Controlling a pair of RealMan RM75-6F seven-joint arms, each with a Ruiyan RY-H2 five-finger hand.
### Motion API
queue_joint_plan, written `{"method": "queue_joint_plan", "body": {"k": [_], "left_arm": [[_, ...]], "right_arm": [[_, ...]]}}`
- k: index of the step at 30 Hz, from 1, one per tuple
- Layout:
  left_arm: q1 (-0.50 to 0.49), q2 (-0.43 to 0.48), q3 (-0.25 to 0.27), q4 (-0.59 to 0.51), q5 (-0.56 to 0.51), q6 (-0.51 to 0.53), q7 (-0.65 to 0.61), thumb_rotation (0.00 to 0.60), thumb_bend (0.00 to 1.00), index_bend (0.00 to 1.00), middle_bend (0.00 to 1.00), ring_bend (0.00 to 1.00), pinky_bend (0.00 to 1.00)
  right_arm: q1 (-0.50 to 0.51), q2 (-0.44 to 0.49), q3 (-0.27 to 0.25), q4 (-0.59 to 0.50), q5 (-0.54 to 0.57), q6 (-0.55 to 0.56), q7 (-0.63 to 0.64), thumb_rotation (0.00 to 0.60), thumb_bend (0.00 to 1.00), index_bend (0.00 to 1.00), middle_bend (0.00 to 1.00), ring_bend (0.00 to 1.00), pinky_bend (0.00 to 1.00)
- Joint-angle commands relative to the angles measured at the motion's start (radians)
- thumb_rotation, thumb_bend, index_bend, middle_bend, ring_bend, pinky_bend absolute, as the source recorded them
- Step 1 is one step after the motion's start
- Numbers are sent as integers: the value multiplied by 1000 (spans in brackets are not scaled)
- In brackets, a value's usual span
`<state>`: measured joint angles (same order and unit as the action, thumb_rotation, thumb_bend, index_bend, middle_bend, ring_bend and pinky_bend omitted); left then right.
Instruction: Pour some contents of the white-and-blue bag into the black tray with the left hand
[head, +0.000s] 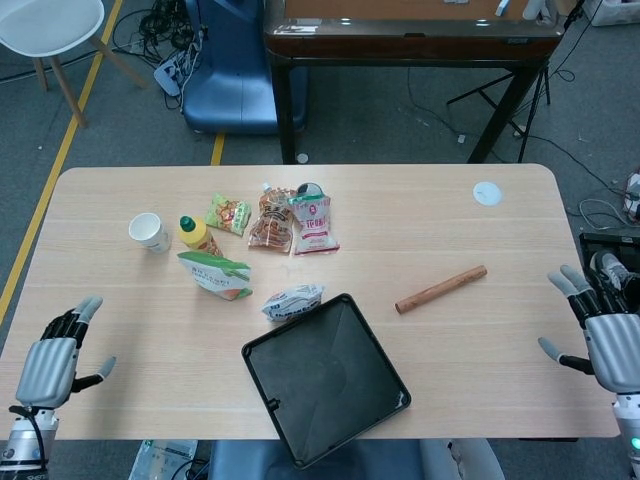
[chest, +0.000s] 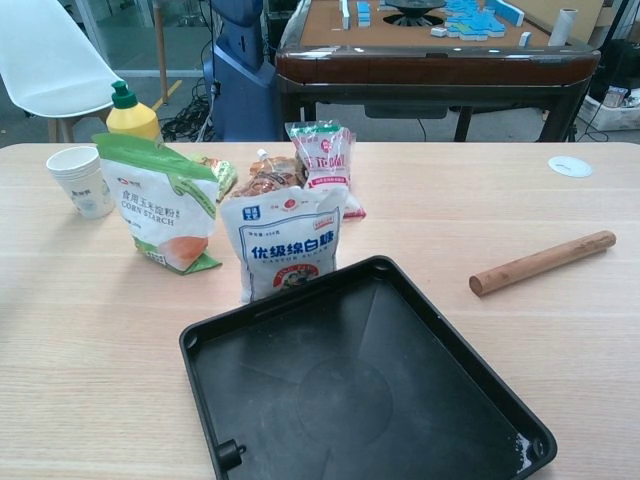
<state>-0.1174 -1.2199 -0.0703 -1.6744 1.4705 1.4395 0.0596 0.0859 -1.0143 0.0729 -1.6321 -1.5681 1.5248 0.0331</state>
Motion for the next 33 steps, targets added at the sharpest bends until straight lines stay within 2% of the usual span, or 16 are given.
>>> {"method": "queue_joint_plan", "body": {"k": [1,6,10,19,33], "left_arm": [[-58,-13,-31,42,-1,-69,-147,600,238,142,118,172,164],[-132,-34,-49,93,4,-163,-261,600,239,199,199,238,223],[-185,-68,-55,129,5,-226,-291,600,239,207,210,246,256],[-295,-166,-56,209,13,-344,-362,600,238,207,215,249,261],[-398,-315,-61,312,4,-416,-478,600,238,232,262,285,291]], "right_arm": [[6,17,11,-22,7,1,-12,600,188,74,125,25,159],[9,35,14,-51,10,-4,-22,600,188,74,124,25,159],[10,40,15,-61,18,-10,-32,600,188,74,125,25,159],[7,45,13,-61,35,-18,-35,600,187,74,125,25,159],[4,40,15,-51,67,-34,-32,600,188,74,124,25,159]]}}
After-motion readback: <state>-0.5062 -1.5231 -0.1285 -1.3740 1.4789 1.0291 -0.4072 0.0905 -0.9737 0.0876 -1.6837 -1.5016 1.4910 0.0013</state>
